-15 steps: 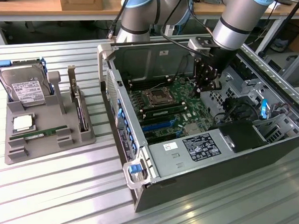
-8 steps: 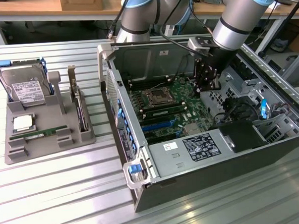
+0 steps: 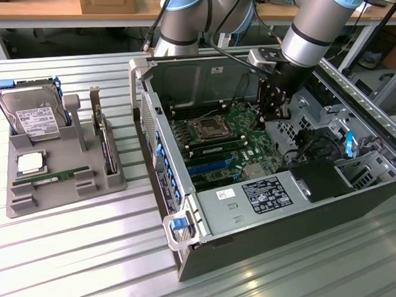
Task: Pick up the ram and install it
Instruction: 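Press down the ram until it locks into place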
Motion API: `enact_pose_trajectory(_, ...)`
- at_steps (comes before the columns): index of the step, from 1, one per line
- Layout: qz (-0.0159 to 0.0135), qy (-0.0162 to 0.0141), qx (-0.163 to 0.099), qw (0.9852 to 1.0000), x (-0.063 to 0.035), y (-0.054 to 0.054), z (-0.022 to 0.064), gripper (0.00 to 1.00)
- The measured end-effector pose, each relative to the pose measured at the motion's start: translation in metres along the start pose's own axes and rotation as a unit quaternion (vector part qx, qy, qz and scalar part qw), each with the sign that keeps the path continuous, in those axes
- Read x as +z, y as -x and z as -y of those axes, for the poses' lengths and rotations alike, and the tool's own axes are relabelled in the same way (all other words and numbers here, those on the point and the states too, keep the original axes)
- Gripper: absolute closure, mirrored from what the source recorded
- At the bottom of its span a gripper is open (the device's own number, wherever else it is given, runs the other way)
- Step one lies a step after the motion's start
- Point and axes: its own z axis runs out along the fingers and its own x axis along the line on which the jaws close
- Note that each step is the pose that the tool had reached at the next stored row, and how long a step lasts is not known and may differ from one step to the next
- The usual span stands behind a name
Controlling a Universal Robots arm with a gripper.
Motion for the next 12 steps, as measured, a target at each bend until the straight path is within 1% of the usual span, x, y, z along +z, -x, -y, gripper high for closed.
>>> enact_pose_trajectory(5, 0.0014, -0.0003, 0.015, 0.9999, 0.0003, 0.0000, 0.0000, 0.90)
enact_pose_trajectory(7, 0.0027, -0.0006, 0.029, 0.9996, 0.0007, 0.0000, 0.0001, 0.90)
enact_pose_trajectory(12, 0.0043, -0.0010, 0.047, 0.9989, 0.0011, 0.0000, 0.0001, 0.90)
